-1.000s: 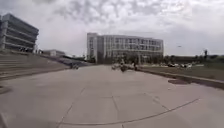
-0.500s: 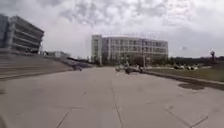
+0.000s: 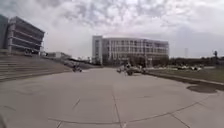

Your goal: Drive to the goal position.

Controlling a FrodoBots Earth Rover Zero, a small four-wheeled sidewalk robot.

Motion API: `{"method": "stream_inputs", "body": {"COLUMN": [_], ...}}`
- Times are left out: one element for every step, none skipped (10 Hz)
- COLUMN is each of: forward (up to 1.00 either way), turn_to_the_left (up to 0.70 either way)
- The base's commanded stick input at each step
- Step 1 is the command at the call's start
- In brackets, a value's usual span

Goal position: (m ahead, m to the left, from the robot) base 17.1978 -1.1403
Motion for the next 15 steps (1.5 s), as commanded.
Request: {"method": "stream_inputs", "body": {"forward": [0.70, 0.70, 0.70, 0.70, 0.70, 0.70, 0.70, 0.70, 0.70, 0.70, 0.70, 0.70, 0.70, 0.70, 0.70], "turn_to_the_left": [0.00, 0.00, 0.00, 0.00, 0.00, 0.00, 0.00, 0.00, 0.00, 0.00, 0.04, 0.31, 0.06, 0.00, 0.00]}}
